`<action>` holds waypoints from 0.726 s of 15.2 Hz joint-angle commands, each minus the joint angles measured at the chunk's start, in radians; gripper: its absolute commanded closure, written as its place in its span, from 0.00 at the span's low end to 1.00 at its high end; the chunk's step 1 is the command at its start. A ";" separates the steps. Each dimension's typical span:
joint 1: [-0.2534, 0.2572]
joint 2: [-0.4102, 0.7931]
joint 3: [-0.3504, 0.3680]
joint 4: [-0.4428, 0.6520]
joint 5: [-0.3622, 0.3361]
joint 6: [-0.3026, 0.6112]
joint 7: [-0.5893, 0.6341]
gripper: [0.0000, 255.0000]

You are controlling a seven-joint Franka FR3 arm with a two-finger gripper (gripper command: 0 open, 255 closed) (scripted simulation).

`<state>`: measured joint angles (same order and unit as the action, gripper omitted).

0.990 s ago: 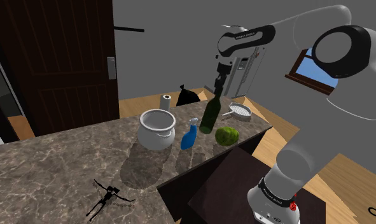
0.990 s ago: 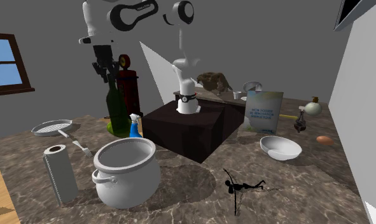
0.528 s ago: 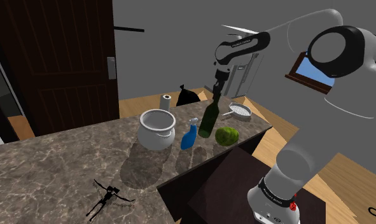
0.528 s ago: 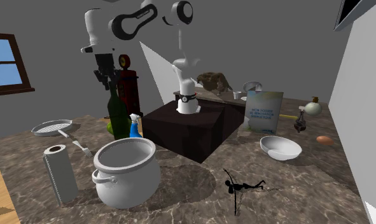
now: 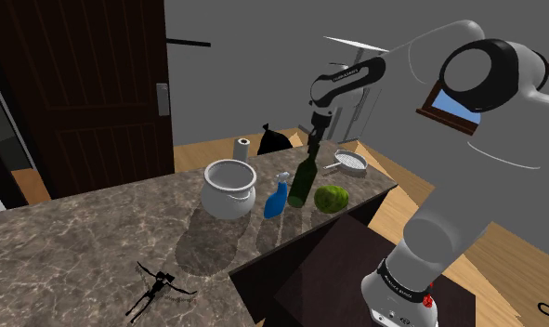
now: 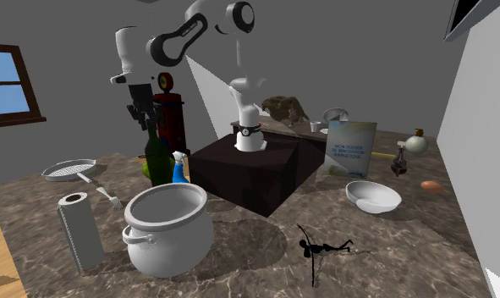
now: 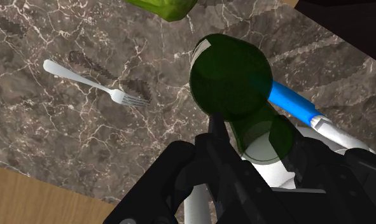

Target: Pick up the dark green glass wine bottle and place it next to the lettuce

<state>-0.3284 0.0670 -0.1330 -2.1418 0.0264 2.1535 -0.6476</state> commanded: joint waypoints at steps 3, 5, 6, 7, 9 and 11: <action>0.000 0.021 0.000 -0.015 0.004 0.037 -0.003 1.00; 0.000 0.021 0.000 -0.015 0.004 0.037 -0.003 1.00; 0.000 0.021 0.000 -0.015 0.004 0.037 -0.003 1.00; 0.000 0.021 0.000 -0.015 0.004 0.037 -0.003 1.00; 0.000 0.021 0.000 -0.015 0.004 0.037 -0.003 1.00; 0.000 0.021 0.000 -0.015 0.004 0.037 -0.003 0.00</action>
<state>-0.3288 0.0883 -0.1327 -2.1566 0.0304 2.1900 -0.6506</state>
